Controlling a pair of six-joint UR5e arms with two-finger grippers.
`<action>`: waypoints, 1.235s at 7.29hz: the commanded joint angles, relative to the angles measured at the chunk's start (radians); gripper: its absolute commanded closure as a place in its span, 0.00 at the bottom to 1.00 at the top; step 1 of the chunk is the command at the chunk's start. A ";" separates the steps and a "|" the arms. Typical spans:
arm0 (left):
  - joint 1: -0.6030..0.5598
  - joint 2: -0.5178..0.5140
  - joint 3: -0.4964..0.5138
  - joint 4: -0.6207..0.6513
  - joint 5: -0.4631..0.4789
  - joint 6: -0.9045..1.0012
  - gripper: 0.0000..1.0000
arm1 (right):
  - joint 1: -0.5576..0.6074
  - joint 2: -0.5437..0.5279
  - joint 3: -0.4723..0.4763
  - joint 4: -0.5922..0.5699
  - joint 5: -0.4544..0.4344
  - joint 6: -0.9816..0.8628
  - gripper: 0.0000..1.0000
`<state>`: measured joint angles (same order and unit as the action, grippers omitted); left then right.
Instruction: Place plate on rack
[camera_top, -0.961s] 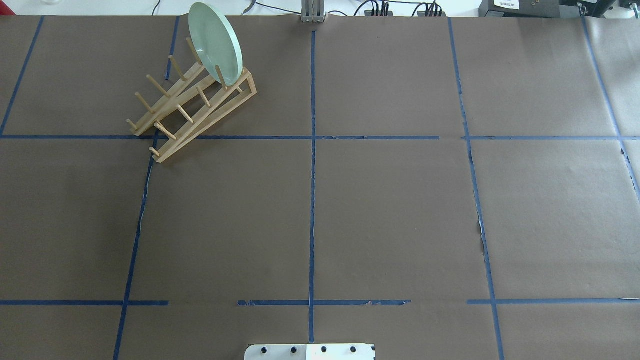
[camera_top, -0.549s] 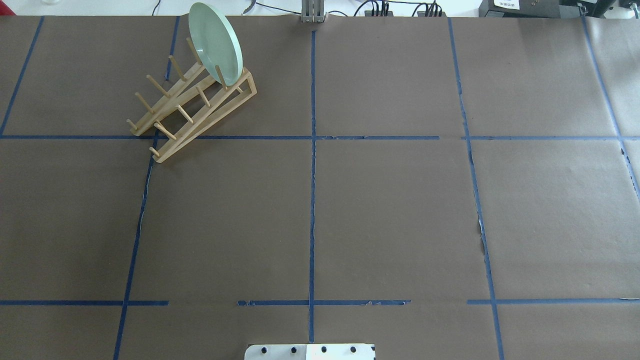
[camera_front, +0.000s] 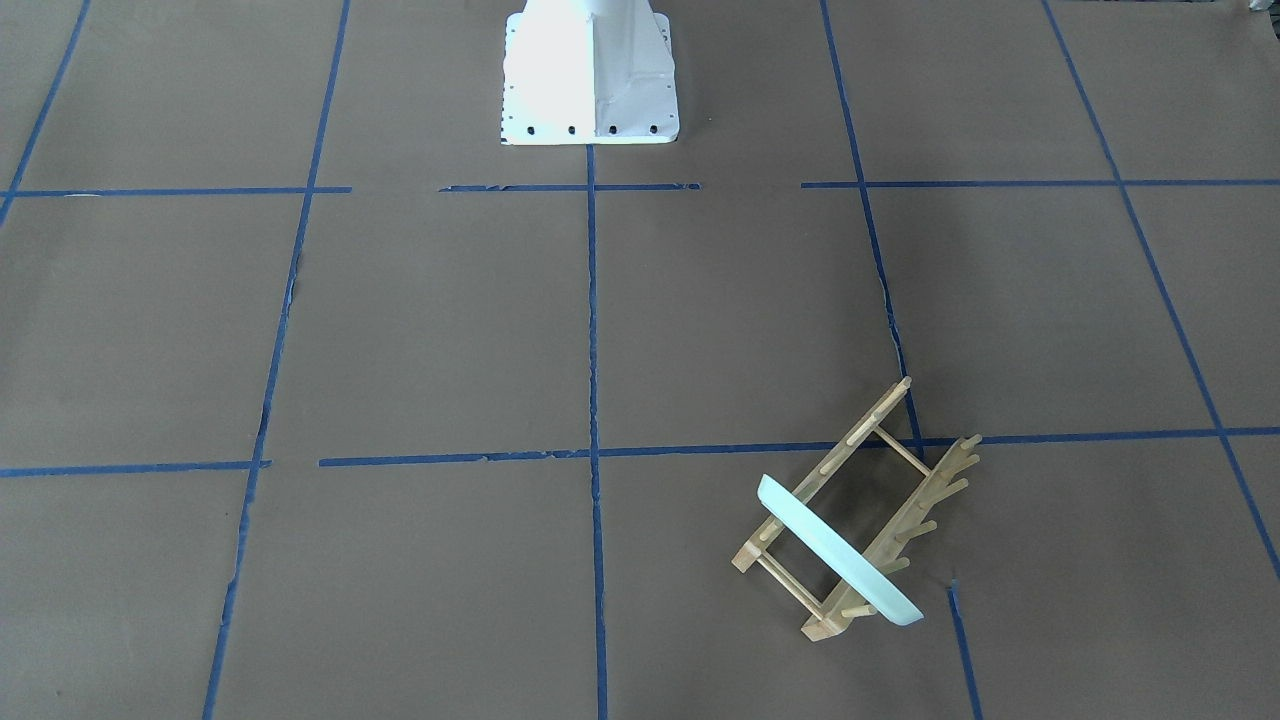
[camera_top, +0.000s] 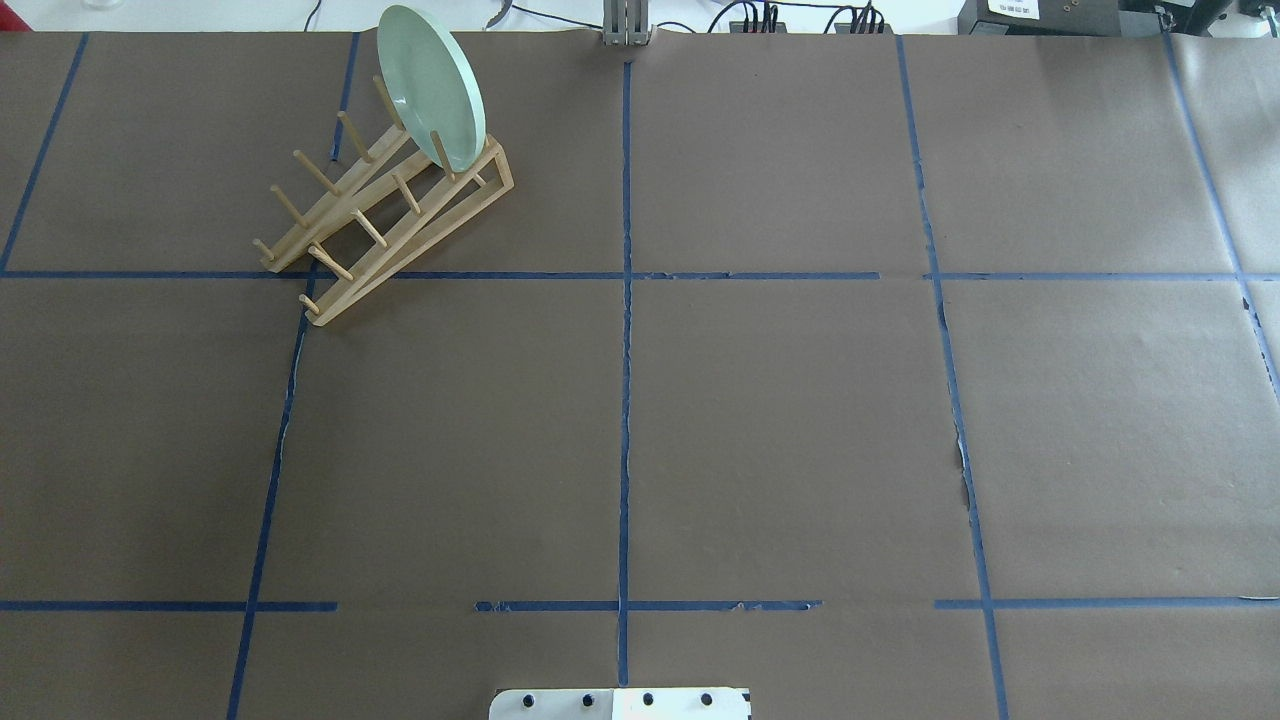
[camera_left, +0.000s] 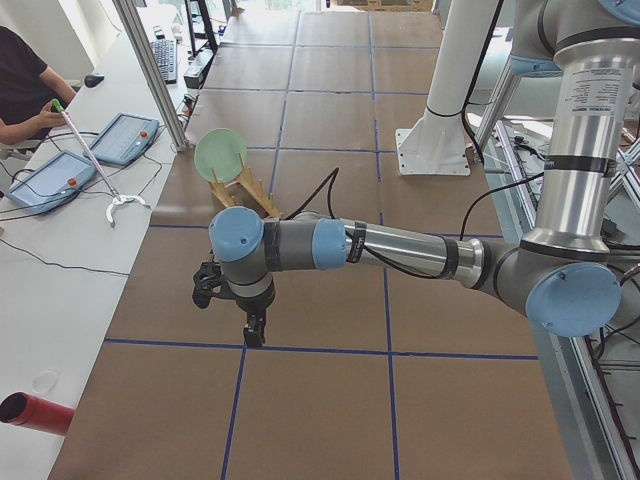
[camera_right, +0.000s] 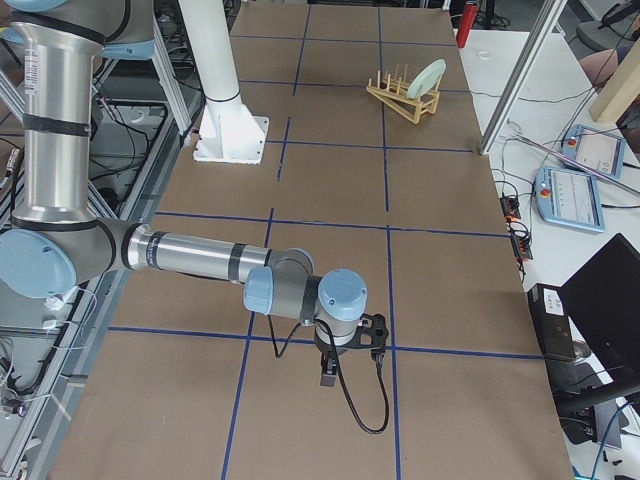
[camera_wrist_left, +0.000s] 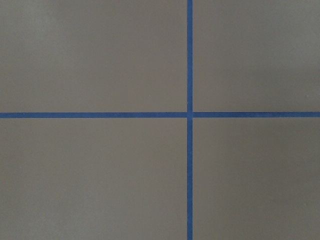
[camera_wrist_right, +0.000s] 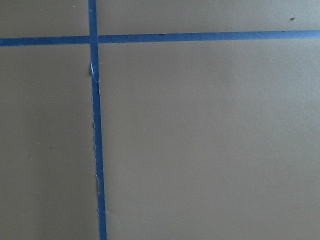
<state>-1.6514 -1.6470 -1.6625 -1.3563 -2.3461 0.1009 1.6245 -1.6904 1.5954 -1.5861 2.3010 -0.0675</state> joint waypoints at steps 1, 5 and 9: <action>0.001 0.009 0.013 -0.067 -0.001 -0.003 0.00 | 0.000 0.000 0.000 0.000 0.000 0.000 0.00; -0.001 0.009 0.013 -0.072 -0.001 0.000 0.00 | 0.000 0.000 0.000 0.000 0.000 0.000 0.00; -0.001 0.012 0.059 -0.067 0.001 0.005 0.00 | 0.000 0.000 0.000 0.000 0.000 0.000 0.00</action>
<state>-1.6523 -1.6366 -1.6186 -1.4236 -2.3455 0.1031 1.6245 -1.6904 1.5954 -1.5861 2.3010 -0.0675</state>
